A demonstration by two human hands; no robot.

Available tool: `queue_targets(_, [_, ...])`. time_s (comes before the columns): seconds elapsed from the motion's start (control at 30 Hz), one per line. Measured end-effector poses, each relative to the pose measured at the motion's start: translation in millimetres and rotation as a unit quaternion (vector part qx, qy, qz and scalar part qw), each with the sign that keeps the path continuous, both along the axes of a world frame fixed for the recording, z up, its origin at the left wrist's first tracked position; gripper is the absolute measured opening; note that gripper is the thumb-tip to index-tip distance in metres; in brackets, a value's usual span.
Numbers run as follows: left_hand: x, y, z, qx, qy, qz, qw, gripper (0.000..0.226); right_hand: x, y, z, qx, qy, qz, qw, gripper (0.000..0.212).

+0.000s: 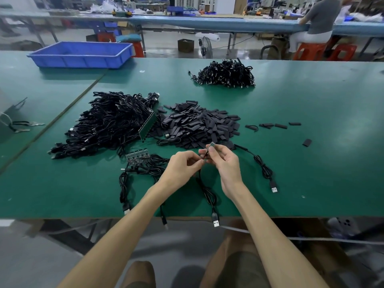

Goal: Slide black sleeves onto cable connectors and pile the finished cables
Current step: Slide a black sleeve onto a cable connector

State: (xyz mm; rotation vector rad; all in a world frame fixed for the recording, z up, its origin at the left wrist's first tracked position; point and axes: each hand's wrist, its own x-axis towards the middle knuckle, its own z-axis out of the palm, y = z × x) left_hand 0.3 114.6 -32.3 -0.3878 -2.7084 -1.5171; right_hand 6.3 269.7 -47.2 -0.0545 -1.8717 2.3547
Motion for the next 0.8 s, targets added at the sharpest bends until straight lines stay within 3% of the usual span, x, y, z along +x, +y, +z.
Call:
queue_targets(0.23, [0.8,0.5,1.8,-0.011,0.005,-0.003,1.000,0.012,0.0,-2.0,-0.9,0.024,0.011,0.014,1.000,0.018])
queue_targets(0.33, [-1.8,-2.5,3.1,-0.017,0.030,0.066,0.997,0.007,-1.4,0.1,-3.0,-0.021,0.016,-0.026,0.999,0.016])
queue_targets(0.43, [-4.4,-4.6,1.6,-0.108,0.057,0.120,0.985,0.006,-1.8,0.2,-4.6,-0.038,0.017,-0.043,0.998,0.018])
queue_targets(0.67, [-13.0,8.0,2.6,-0.244,0.067,0.101,0.962,0.032,-3.2,1.4,-7.2,-0.011,0.014,-0.074,0.997,0.020])
queue_targets(0.8, [-26.1,15.1,3.1,-0.303,0.055,0.084,0.948,0.031,-4.5,0.9,-9.2,0.001,0.010,-0.076,0.997,0.019])
